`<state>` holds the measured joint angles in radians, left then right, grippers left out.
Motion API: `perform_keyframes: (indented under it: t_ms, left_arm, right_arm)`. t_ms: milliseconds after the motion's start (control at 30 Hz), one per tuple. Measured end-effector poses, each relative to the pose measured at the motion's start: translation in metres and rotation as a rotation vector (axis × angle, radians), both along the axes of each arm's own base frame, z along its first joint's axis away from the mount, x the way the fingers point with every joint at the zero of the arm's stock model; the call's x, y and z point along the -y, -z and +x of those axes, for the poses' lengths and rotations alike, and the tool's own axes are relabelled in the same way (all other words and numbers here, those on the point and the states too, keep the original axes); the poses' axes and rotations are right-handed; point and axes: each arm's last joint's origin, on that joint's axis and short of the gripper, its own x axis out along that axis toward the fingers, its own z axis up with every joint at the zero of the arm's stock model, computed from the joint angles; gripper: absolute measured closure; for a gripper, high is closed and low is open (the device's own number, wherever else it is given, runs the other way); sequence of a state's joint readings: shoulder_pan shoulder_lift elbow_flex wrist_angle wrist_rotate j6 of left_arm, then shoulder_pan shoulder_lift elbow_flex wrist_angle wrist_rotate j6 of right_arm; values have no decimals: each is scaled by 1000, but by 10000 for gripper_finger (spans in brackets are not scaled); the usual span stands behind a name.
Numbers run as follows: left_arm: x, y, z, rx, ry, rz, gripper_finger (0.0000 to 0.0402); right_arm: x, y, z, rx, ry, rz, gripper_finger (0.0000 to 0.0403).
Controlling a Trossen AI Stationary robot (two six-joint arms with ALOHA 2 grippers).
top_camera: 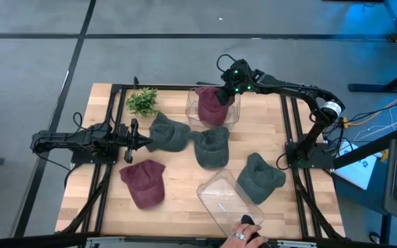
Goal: Pick & Place hat
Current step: Put the top red cap into the top transparent bin, then put the right black cap into the bottom transparent bin
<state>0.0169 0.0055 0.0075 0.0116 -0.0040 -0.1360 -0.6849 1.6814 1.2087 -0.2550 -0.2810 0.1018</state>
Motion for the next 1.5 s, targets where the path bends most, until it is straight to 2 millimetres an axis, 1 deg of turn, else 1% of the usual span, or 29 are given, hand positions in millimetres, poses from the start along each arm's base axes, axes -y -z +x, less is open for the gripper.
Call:
perform_keyframes:
  t_ms: [367, 533, 633, 733, 900, 1133, 1300, 1500]
  left_arm:
    - [0, 0, 0, 1, 0, 0, 391]
    - [0, 0, 0, 0, 0, 0, 393]
    - [0, 0, 0, 0, 0, 0, 394]
    - [0, 0, 0, 0, 0, 0, 393]
    - [0, 0, 0, 1, 0, 0, 389]
    - [0, 0, 0, 0, 0, 0, 391]
    - [0, 0, 0, 0, 0, 0, 389]
    - [0, 0, 0, 0, 0, 0, 393]
  right_arm:
    - [1, 0, 0, 3, -2, -8, 220]
    - [2, -1, 0, -5, 26, -34, 183]
    - [2, -1, 0, -8, 36, -44, 168]
    - [2, -1, 0, -8, 33, -50, 160]
    - [3, -3, 1, 5, 19, -82, 159]
    - [2, -12, 0, 24, -13, -151, 159]
    - [-4, -25, -2, 40, -51, -216, 159]
    - [-12, -46, -9, 86, -65, -272, 159]
